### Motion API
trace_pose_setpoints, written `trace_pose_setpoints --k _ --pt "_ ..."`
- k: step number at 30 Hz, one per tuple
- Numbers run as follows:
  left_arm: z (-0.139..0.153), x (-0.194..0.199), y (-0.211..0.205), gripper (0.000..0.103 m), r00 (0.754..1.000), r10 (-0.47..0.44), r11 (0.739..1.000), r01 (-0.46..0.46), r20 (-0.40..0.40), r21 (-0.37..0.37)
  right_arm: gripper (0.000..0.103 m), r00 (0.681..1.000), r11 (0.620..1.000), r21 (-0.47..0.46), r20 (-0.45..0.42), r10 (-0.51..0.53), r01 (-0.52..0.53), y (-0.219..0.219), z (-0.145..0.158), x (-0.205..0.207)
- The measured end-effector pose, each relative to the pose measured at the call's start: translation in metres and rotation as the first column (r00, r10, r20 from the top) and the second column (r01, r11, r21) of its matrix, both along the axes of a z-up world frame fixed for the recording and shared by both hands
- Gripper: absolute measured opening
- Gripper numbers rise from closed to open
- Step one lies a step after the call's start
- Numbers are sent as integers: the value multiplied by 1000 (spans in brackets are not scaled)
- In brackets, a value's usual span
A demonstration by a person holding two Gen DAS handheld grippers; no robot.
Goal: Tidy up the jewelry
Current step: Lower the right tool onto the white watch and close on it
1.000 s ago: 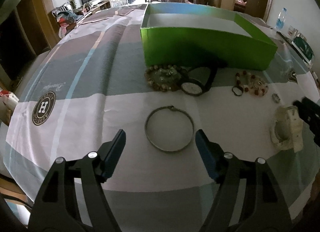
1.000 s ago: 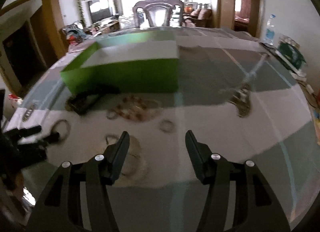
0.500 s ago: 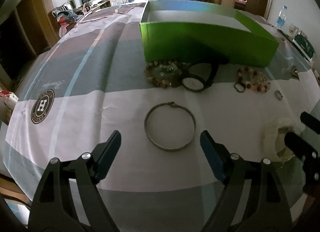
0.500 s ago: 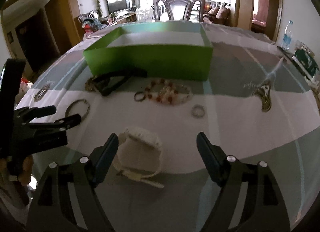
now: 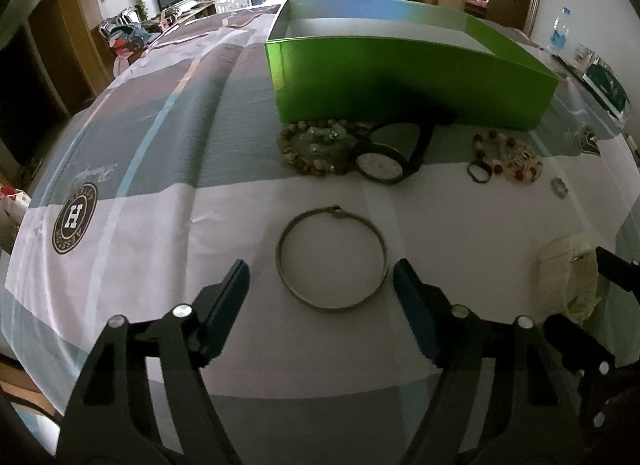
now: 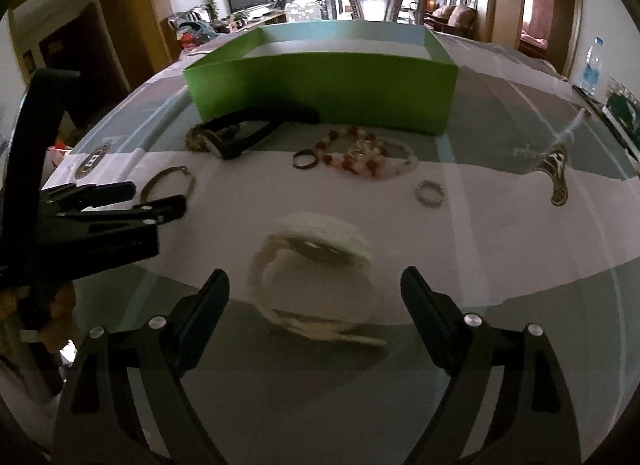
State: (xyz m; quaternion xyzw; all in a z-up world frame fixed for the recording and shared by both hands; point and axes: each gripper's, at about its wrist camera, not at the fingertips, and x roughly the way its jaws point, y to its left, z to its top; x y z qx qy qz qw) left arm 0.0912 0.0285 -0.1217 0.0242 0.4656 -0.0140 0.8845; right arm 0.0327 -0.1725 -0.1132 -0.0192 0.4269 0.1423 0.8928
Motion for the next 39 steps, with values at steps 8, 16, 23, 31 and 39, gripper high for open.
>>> trace_pose_setpoints --k 8,16,23,31,39 --pt "-3 1 3 86 1000 10 1000 -10 1 -19 86 1000 1000 11 -20 16 -16 6 -11 9" --pt "-2 -3 1 72 1000 -15 1000 15 1 -26 62 1000 1000 14 -1 -1 1 1 -10 10" --pt "-1 -4 -3 57 1000 -20 999 21 14 -31 62 1000 1000 9 2 -8 8 2 -10 9" --pt "-1 -6 -6 57 999 -21 999 21 27 -28 62 1000 1000 7 6 -13 13 2 -10 7" --pt "10 -13 0 57 999 2 999 0 48 -42 61 999 1000 15 46 -21 20 -4 5 3"
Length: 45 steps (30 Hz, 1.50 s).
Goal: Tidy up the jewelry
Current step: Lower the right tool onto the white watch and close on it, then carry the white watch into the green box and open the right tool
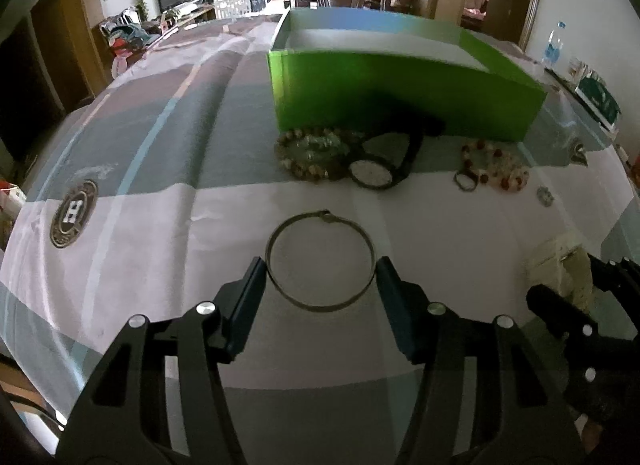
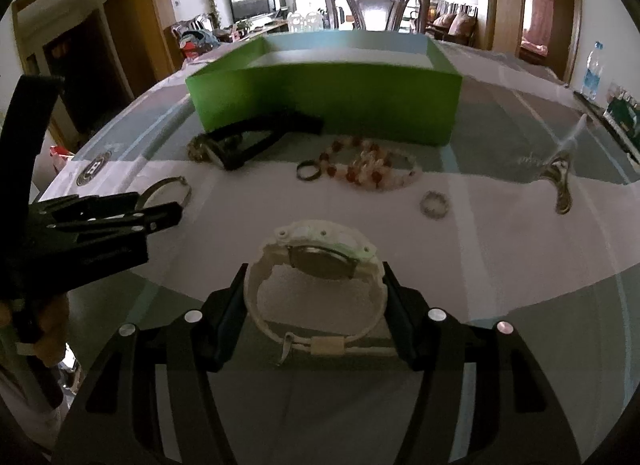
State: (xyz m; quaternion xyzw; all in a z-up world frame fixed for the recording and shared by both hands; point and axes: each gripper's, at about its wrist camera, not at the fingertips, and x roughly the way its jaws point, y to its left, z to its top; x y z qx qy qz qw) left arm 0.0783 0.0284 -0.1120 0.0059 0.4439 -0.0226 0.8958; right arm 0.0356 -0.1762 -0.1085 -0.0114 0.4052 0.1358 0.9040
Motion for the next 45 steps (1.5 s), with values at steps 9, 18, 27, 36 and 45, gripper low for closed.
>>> trace_pose_setpoints --k 9,18,27,36,45 --pt "54 9 4 57 995 -15 1000 17 99 -19 61 991 1000 5 131 -1 1 -9 54 15" --pt "89 104 -10 57 990 16 1000 -16 142 1 61 985 1000 11 175 0 -2 1 87 121" --pt "63 174 -12 57 996 53 998 -54 65 11 62 997 997 -16 4 -76 76 7 37 212" --pt "60 155 -13 74 996 14 1000 -14 87 4 77 992 996 35 90 -91 88 -9 61 172" --pt "35 87 -14 61 997 -70 997 69 26 24 77 998 998 23 32 -62 61 -41 47 98"
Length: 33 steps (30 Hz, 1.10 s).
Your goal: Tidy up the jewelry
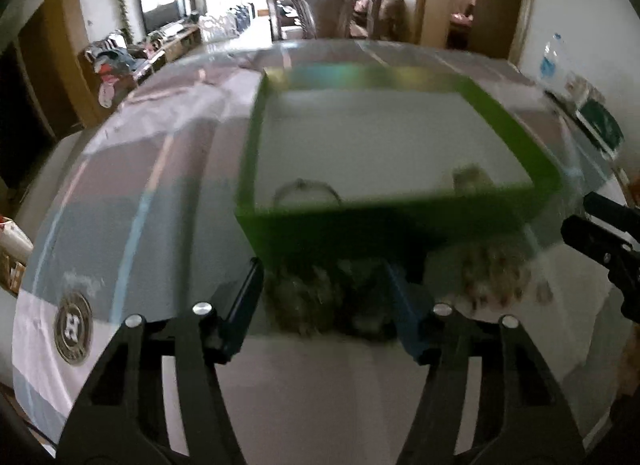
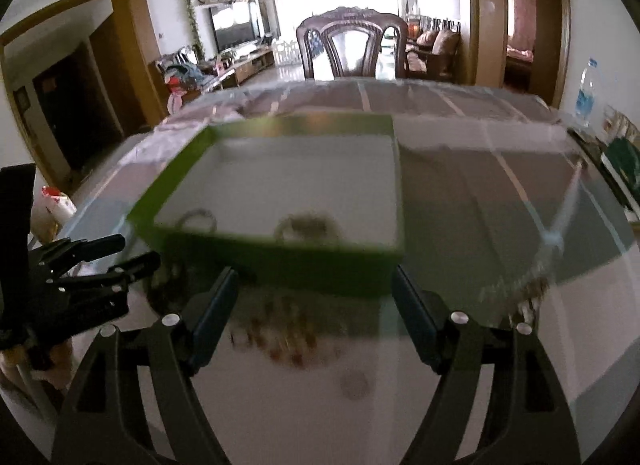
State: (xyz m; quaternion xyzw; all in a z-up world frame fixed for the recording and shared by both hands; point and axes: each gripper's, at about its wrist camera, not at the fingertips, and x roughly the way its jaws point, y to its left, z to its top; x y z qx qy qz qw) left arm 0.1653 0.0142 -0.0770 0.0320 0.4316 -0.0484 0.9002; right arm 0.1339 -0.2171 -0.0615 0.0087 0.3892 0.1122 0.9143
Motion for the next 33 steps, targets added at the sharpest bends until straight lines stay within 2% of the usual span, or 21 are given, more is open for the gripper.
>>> trace_pose_setpoints --k 2,6,8,11,15,21,24,26,29,32,33 --pt "-11 0 -3 56 1000 10 1000 -9 -30 25 77 1000 999 -27 -17 -24 23 -3 -8 -4" --pt "-31 12 -7 52 995 16 1000 -15 -103 7 77 996 998 -21 -66 -58 56 -7 -25 6" --pt "-37 11 -12 52 994 8 1000 -5 -109 28 76 993 996 -46 -93 -75 71 -4 -36 16" --pt "-39 2 -18 50 995 -5 999 10 -96 52 70 987 996 -62 -144 -68 59 6 -54 26" --pt "-39 -17 -18 50 995 -30 998 36 -100 60 66 990 996 -89 -138 -33 21 15 -51 10" --pt "-35 -55 -14 50 993 -68 996 73 -98 48 66 978 985 -82 -159 135 -150 22 -45 -45" --pt "-29 -68 -5 54 996 -53 998 55 -78 31 66 990 990 -97 -106 89 -100 9 -33 -67" --pt "-26 -75 -1 55 997 -34 999 36 -64 28 66 995 996 -65 -85 60 -65 -2 -26 -79" --pt "-24 -80 5 61 999 4 999 -2 -49 35 64 990 994 0 -89 106 -106 0 -23 -88" --pt "-27 -81 6 63 998 20 999 -18 -59 31 54 982 987 -16 -103 158 -160 19 -27 -85" --pt "-28 -81 7 64 998 22 999 -20 -63 30 47 980 986 -25 -114 162 -166 26 -30 -82"
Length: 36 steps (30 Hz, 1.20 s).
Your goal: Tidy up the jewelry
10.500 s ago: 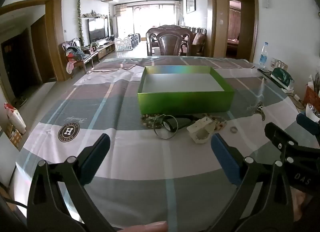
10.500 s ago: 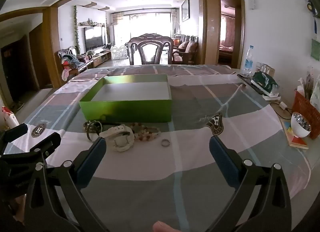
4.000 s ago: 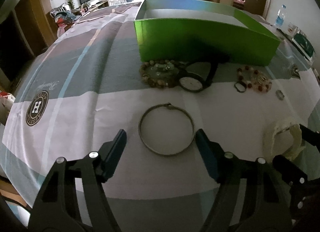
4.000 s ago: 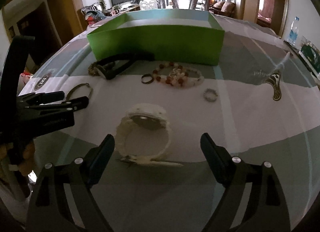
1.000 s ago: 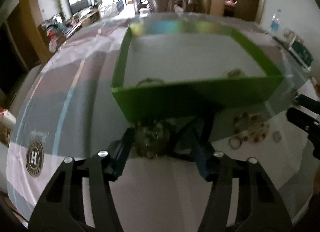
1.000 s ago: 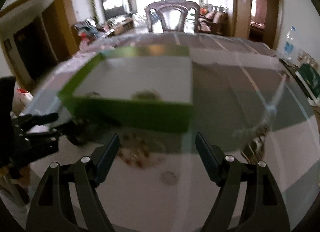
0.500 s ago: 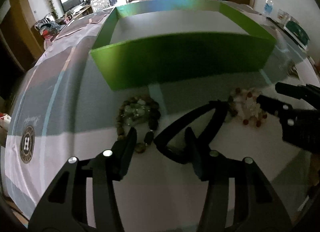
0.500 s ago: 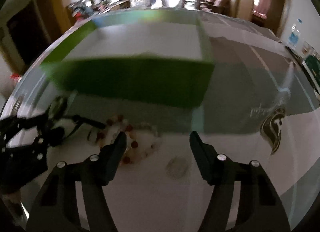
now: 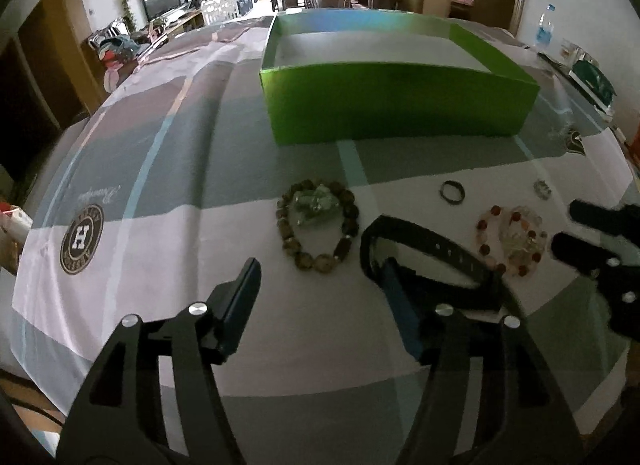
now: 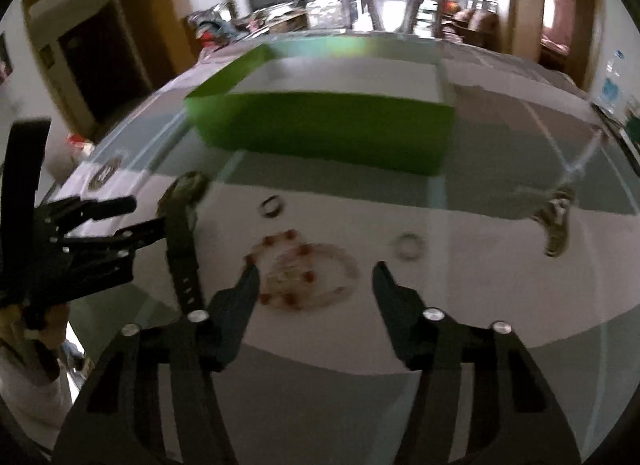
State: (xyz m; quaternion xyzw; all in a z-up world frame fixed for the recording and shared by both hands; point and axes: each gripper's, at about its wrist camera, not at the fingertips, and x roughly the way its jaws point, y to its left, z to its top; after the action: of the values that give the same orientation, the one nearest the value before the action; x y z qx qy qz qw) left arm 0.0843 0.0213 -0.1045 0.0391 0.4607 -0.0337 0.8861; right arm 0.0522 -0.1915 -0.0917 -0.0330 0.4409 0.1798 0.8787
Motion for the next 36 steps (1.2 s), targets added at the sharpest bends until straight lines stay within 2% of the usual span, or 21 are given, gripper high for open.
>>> trace_pose_setpoints --k 3,6,13,15,18,23,27,30,35,36 --pt "-3 -1 3 67 1000 4 1000 -4 -4 -2 36 999 1000 -13 -35 24 -24 14 -11 9" --pt "-5 -5 9 68 1000 14 1000 -14 -7 -8 30 999 999 -28 -39 26 -27 21 -19 11" --pt "-6 -13 20 71 999 41 999 -41 1 -15 29 1000 1000 25 4 1 -1 10 -4 8" --pt "-5 -16 22 71 999 45 999 -44 4 -20 15 999 999 28 24 -28 28 2 2 6" --pt "-1 -21 23 73 999 38 999 -38 17 -32 15 995 995 16 41 -94 94 -15 6 4" --pt "6 -24 14 74 999 26 999 -24 34 -48 15 983 982 33 -12 -184 184 -39 -10 9" --pt "18 -25 0 82 997 13 997 -7 80 -76 17 978 976 79 -54 -199 203 -48 -29 7" --pt "21 -23 -13 83 994 0 997 10 113 -82 20 978 972 107 -39 -204 207 -51 -29 1" --pt "10 -19 -28 83 995 -24 999 28 97 -43 22 975 970 91 -30 -222 224 -49 -25 -9" --pt "8 -19 -28 83 996 -22 999 25 91 -36 28 975 971 91 -26 -220 222 -47 -24 -10"
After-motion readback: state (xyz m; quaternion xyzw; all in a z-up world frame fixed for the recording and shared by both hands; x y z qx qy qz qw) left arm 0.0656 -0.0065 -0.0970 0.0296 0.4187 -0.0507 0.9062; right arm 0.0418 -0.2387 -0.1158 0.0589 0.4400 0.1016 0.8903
